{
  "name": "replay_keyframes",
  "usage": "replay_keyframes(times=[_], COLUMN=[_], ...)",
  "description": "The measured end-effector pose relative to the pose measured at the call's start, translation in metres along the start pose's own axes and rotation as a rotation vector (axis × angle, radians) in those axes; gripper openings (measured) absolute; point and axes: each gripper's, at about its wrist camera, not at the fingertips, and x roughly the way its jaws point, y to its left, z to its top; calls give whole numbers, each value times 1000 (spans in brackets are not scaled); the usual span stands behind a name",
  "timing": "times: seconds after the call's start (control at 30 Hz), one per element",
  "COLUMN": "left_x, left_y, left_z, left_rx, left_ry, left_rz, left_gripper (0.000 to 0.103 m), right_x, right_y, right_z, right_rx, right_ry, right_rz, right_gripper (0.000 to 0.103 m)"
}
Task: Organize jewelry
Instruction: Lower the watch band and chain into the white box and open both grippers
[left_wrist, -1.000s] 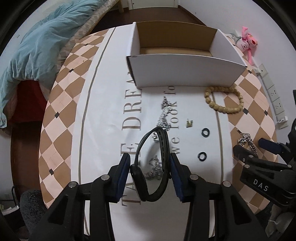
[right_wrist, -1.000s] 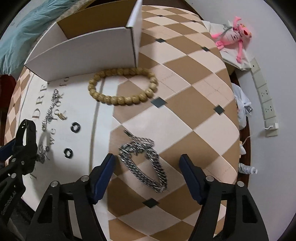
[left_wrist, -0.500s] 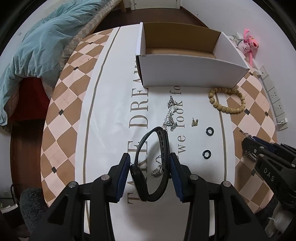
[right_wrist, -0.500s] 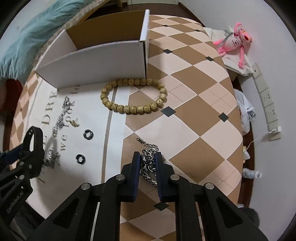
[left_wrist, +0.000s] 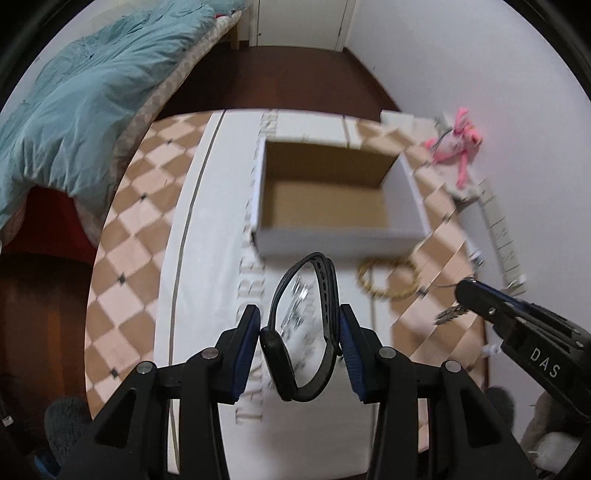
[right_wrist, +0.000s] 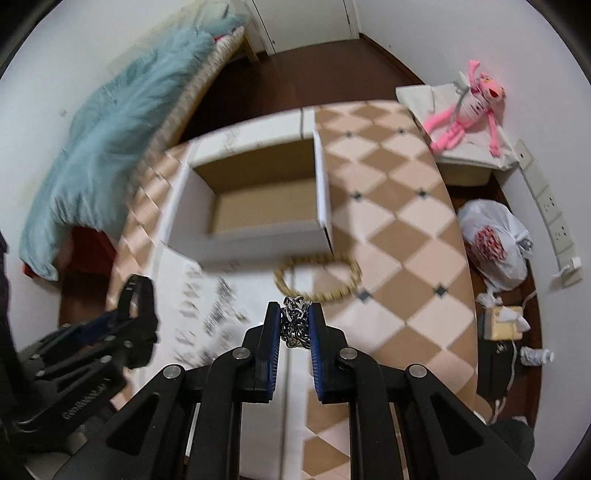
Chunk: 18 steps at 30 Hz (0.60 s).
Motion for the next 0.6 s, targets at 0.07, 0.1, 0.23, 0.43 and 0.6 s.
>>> replay_keyframes(times=[0.07,0.1,0.23,0.43,0.6], left_x=[-3,-3,2,26,55], left_y=[-1,0,6,12,17], left_z=[20,28,63,102,122], left_rx=[1,-3,-23,-41,-80], left_ry=[-13,-18,-31,4,87], left_rz=[-26,-33,-55,-73,-137], left_gripper=[39,39,39,44,46], right_x=[-6,-9,-7,24,68], right_y=[5,8,15,17,9], right_z=[15,26,60,107,128], right_rx=[-9,-19,-31,-6,29], right_ry=[-17,-29,-46,2,93], right_rz=[13,19,36,77,87], right_gripper=[16,16,16,16,16])
